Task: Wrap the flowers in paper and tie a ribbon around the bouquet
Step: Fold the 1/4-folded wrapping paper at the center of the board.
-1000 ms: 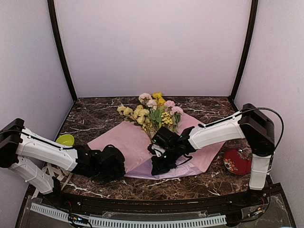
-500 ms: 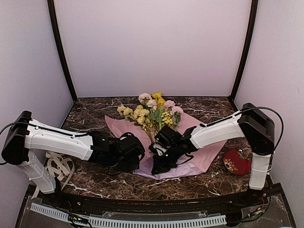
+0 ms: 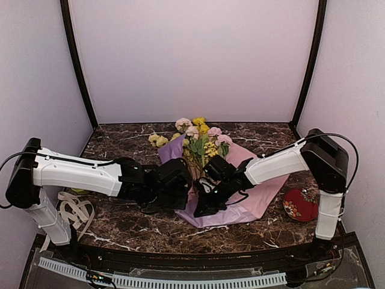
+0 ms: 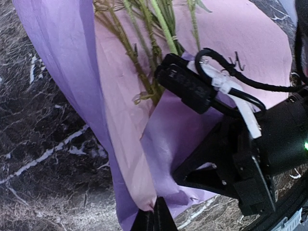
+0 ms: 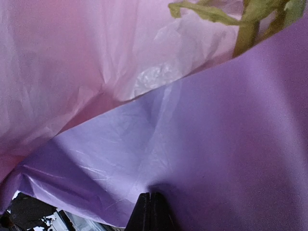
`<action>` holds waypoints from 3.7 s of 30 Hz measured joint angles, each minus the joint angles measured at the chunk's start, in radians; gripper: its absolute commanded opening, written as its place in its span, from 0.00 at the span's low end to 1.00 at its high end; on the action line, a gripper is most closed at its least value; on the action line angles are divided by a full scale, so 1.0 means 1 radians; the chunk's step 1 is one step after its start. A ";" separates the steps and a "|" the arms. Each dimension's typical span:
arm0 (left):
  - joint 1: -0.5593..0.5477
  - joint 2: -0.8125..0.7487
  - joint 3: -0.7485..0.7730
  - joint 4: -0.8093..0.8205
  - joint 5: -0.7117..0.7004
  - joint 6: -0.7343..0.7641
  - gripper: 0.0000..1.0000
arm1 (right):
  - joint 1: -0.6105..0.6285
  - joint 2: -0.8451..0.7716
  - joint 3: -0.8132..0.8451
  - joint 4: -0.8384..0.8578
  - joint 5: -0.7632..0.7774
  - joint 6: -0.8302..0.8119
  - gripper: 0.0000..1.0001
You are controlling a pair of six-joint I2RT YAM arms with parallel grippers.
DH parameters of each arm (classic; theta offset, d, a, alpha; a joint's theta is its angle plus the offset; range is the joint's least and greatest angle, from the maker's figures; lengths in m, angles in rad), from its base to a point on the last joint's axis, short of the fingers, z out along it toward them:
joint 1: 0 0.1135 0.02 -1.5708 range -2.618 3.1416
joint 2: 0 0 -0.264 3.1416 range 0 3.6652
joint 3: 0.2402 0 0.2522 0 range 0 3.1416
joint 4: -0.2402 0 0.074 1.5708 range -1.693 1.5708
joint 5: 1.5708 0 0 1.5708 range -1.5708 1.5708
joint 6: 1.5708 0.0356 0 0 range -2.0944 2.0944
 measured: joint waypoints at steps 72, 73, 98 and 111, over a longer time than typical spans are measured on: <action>0.075 0.170 0.045 0.211 0.400 0.404 0.00 | -0.237 -0.221 0.106 0.198 -0.029 0.088 0.81; 0.075 0.170 0.045 0.211 0.402 0.407 0.00 | -0.236 -0.221 0.106 0.198 -0.029 0.087 0.81; 0.086 0.170 0.045 0.212 0.411 0.418 0.00 | -0.225 -0.160 0.154 0.105 -0.013 0.018 0.00; 0.055 0.169 0.102 0.184 0.356 0.502 0.36 | -0.273 -0.120 0.159 0.097 -0.068 -0.074 0.00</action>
